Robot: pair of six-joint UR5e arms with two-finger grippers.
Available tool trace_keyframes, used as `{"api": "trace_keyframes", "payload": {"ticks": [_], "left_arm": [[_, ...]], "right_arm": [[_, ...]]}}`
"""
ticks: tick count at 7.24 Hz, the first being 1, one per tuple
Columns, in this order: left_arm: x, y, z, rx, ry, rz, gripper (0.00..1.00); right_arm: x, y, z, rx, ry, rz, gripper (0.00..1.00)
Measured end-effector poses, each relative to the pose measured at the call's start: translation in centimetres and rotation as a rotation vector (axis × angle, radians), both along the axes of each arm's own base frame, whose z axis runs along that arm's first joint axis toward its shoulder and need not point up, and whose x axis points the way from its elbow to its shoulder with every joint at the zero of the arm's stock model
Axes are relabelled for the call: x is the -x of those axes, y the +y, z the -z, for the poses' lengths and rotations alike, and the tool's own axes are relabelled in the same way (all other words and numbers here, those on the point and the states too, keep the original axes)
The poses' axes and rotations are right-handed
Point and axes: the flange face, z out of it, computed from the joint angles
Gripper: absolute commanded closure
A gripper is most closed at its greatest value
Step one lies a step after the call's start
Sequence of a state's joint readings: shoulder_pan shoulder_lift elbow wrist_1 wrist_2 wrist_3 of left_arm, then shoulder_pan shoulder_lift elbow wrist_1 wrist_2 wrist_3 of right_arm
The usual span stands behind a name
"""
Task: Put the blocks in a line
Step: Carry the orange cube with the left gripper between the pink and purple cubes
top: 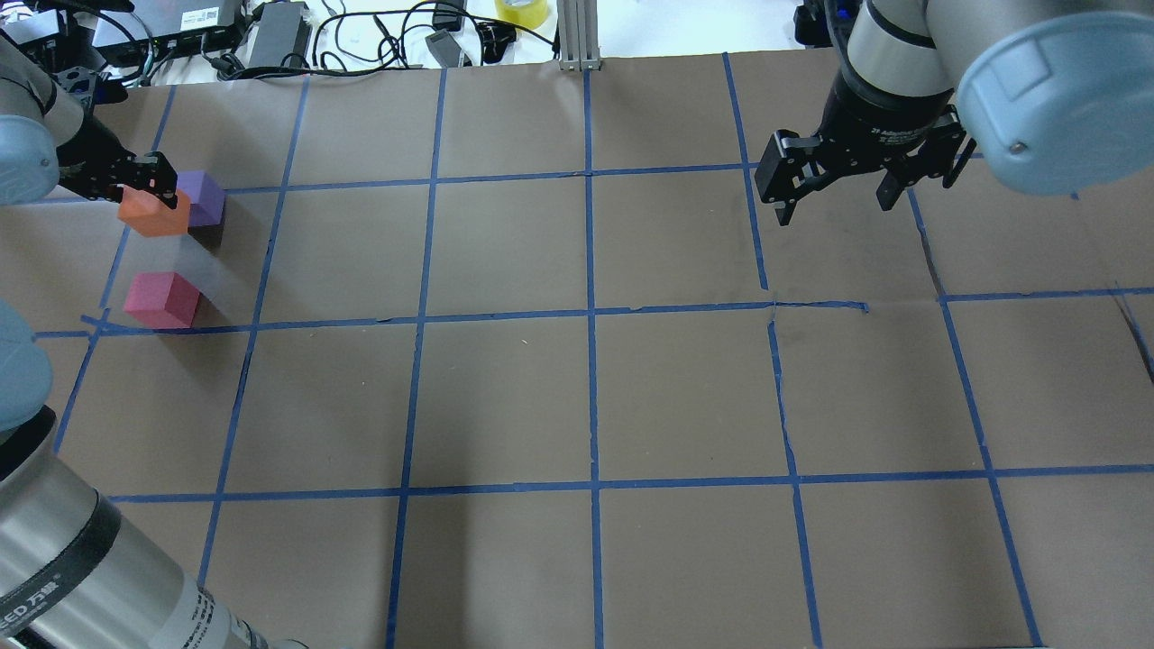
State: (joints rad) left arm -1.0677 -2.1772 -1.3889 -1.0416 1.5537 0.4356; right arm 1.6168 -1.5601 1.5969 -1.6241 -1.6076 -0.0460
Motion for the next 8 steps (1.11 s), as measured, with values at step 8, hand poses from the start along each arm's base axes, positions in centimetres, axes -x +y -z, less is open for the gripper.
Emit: {"api": "trace_keyframes", "payload": {"ticks": [8], "left_arm": [[0.2,0.7,2.1,-0.053,0.017,0.082,1.0]], "right_arm": [[0.0,0.0,0.0,0.003,0.0,0.003,0.0]]}}
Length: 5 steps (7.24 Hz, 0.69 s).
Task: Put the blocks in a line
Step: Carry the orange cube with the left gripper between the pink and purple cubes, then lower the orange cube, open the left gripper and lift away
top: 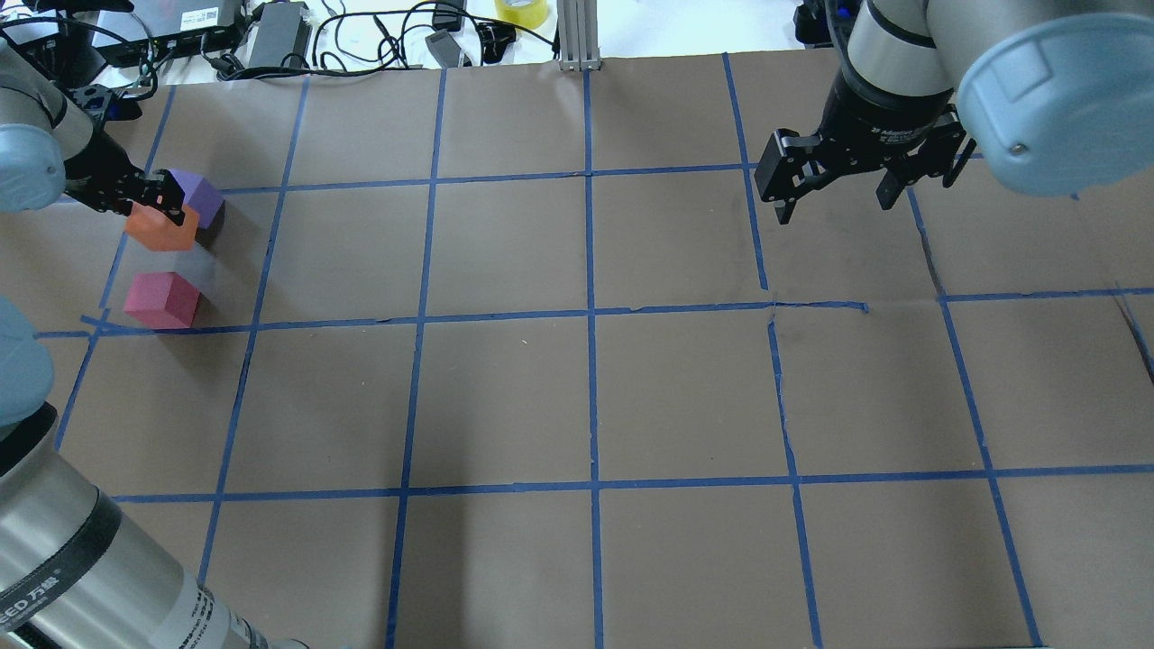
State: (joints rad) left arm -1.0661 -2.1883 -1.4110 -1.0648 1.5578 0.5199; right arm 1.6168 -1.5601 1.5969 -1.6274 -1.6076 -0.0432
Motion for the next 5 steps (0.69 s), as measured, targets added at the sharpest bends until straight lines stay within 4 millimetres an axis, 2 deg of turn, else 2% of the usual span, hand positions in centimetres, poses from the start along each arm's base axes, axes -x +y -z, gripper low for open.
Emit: {"api": "trace_keyframes", "payload": {"ticks": [3,5], "left_arm": [[0.3,0.5,3.0,-0.017,0.007,0.001,1.0],[0.2,0.5,3.5,-0.017,0.005,0.001,0.97]], "right_arm": [[0.0,0.0,0.0,0.0,0.0,0.0,0.0],[0.0,0.0,0.0,0.0,-0.001,-0.001,0.0]]}}
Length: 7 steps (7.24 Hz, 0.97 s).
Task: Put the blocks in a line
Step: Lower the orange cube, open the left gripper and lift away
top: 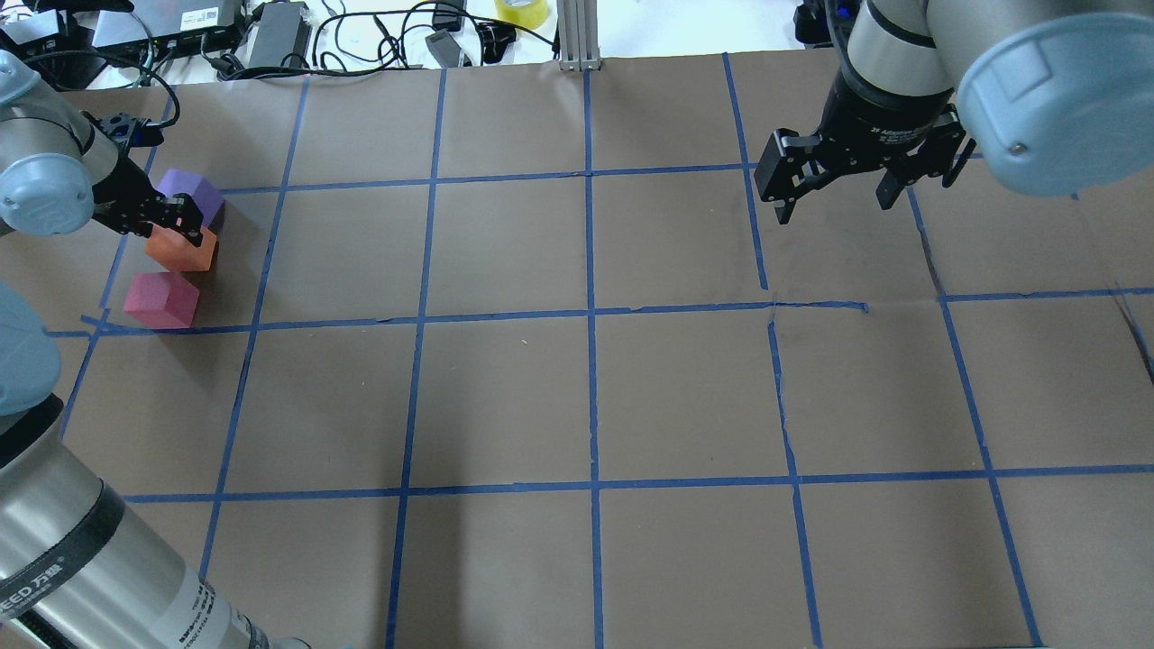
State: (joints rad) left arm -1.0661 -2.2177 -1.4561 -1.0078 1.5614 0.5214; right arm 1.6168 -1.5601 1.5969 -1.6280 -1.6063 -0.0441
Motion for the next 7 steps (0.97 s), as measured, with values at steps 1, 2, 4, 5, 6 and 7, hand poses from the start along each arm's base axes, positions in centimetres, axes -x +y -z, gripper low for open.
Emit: {"api": "trace_keyframes", "payload": {"ticks": [1,2,4,5,6,7], "left_arm": [[-0.02,0.03,0.03,0.0,0.0,0.0,0.79],[-0.08,0.08,0.05,0.0,0.0,-0.001,0.76],[-0.22,0.14,0.03,0.002,-0.001,-0.005,0.74],[-0.23,0.2,0.14,0.0,0.0,-0.006,0.19],[-0.21,0.26,0.25,-0.002,0.001,-0.006,0.0],[-0.2,0.31,0.26,-0.003,0.001,-0.003,0.0]], "right_arm": [[0.0,0.0,0.0,0.0,0.0,0.0,0.0],[0.0,0.0,0.0,0.0,0.001,0.0,0.0],[0.0,0.0,0.01,0.0,0.0,0.0,0.0],[0.0,0.0,0.0,0.0,0.0,0.0,0.0],[0.0,-0.01,0.02,-0.001,0.0,-0.001,0.0],[0.0,-0.01,0.04,-0.001,0.0,-0.001,0.0]]}}
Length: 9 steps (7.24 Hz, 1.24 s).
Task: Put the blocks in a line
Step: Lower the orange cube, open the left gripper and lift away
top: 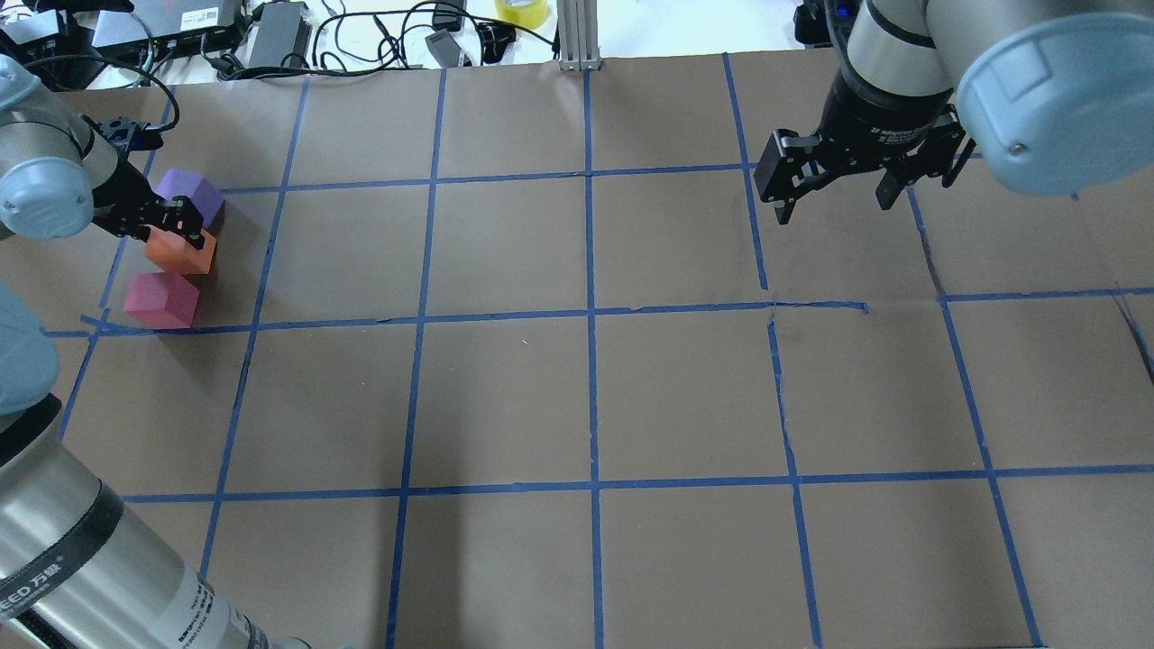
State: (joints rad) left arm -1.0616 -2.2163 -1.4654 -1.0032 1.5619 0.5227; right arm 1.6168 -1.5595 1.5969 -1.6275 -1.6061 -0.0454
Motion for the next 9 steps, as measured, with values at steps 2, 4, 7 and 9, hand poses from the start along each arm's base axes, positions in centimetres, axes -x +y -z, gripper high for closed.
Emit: {"api": "trace_keyframes", "payload": {"ticks": [2,4,7,9], "left_arm": [[-0.1,0.2,-0.6,-0.002,-0.018,0.0,0.0],[0.5,0.7,-3.2,-0.011,-0.026,-0.004,0.0],[3.5,4.7,-14.7,-0.038,-0.006,0.002,0.0],[5.9,8.6,-21.9,-0.032,-0.011,-0.009,0.0]], "right_arm": [[0.0,0.0,0.0,-0.001,0.0,-0.001,0.0],[0.0,0.0,0.0,-0.001,0.0,-0.001,0.0],[0.0,0.0,0.0,0.001,0.0,0.0,0.0],[0.0,0.0,0.0,0.001,0.0,-0.001,0.0]]}}
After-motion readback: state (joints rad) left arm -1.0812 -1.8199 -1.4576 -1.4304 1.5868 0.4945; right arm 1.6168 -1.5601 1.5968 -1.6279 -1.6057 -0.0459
